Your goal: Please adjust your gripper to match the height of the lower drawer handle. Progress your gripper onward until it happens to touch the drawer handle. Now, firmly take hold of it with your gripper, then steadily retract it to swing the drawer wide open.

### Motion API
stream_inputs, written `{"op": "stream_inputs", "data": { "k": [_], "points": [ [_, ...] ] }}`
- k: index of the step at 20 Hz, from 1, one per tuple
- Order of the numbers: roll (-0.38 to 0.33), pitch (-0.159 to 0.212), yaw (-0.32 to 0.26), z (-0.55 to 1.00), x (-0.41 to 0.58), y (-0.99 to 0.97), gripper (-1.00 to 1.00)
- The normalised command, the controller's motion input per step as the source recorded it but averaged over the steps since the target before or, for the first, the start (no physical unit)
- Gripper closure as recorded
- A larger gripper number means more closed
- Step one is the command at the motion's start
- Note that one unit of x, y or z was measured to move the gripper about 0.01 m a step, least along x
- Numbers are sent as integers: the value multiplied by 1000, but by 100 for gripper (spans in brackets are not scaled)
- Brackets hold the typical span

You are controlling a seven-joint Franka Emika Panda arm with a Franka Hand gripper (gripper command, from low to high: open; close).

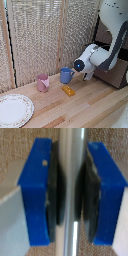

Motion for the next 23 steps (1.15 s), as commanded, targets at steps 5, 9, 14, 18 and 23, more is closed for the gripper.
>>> {"op": "stream_inputs", "data": {
  "k": [5,9,14,18,23],
  "points": [
    [0,27,37,65,94,165,-100],
    [30,0,2,61,63,7,-100],
    [166,0,3,482,73,0,-100],
    [227,0,2,527,69,41,-100],
    [273,-49,-65,319,1,229,-100]
  ]
}}
